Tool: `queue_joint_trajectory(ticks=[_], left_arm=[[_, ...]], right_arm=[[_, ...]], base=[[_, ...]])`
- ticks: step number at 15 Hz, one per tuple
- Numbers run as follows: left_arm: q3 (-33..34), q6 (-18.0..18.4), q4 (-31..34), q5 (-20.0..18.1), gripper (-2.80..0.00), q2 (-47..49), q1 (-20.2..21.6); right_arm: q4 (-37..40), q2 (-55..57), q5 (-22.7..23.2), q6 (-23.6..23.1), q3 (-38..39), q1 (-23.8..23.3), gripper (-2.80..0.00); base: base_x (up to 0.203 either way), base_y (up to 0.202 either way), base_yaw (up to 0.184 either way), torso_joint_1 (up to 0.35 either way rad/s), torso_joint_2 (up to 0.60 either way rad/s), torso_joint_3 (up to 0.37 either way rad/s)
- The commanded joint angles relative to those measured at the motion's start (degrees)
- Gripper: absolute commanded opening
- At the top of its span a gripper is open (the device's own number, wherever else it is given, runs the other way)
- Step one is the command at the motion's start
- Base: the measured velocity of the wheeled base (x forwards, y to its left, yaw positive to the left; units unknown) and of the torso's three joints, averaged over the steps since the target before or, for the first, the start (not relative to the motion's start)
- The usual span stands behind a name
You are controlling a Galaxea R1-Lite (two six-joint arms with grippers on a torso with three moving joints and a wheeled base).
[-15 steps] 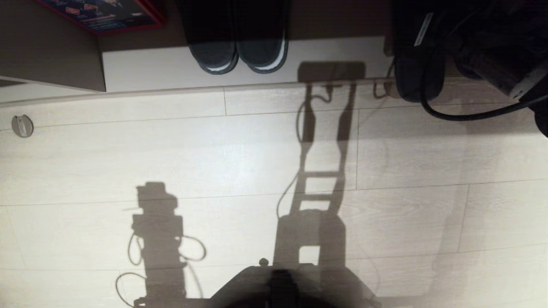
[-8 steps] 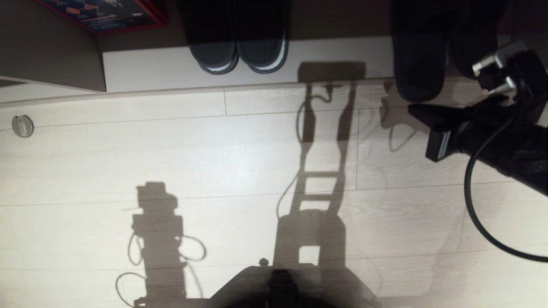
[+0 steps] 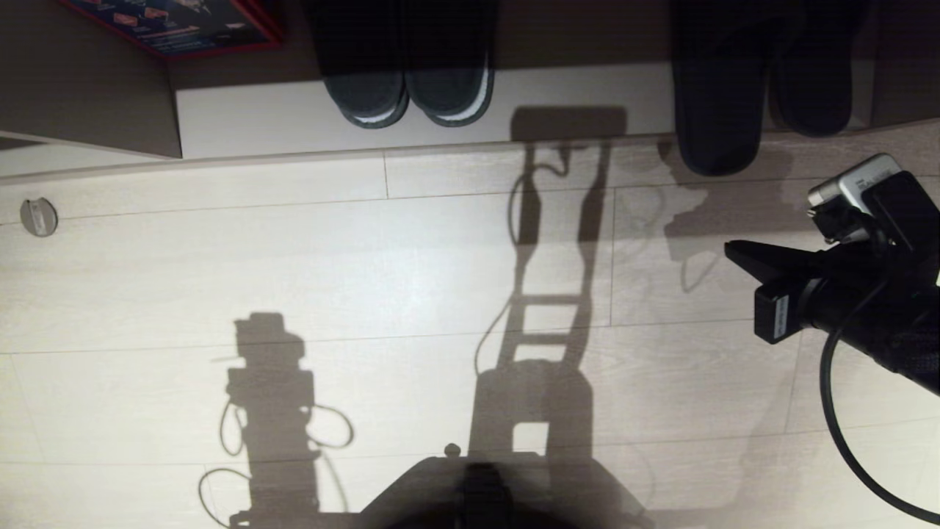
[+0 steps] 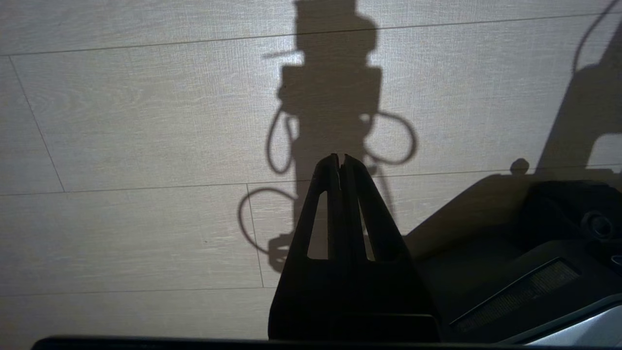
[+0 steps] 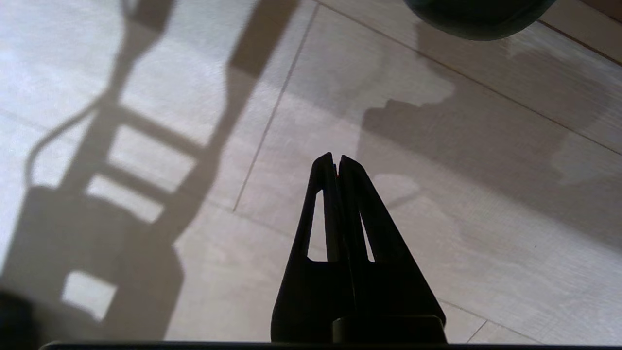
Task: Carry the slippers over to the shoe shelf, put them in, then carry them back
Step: Pick up the slippers in the shoe cabinet
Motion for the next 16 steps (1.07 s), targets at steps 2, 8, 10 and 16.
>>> queue_joint_trajectory(ticks=[2,8,10,16], left_arm=[[0.0,0.0,0.0,0.0,-2.80,0.0,0.0],[0.0,0.0,0.0,0.0,-2.80,0.0,0.0],[0.0,0.0,0.0,0.0,-2.80,0.0,0.0],[0.0,0.0,0.0,0.0,-2.80,0.0,0.0]], right_arm=[[-7.3,6.5,-1.5,-0.2,-0.4,-1.3,-2.80],[-16.8,13.8,-5.0,-1.3,-1.3,-2.4,-2.80],[-20.5,16.6,-5.2,-1.3,-4.3,-2.4,-2.80],[-21.0,18.4,-4.9,-1.0,-13.0,-2.5,-2.80]], base=[[0.000,0.000,0.000,0.000,0.00,0.000],[0.000,0.000,0.000,0.000,0.00,0.000],[0.000,0.000,0.000,0.000,0.00,0.000],[0.000,0.000,0.000,0.000,0.00,0.000]])
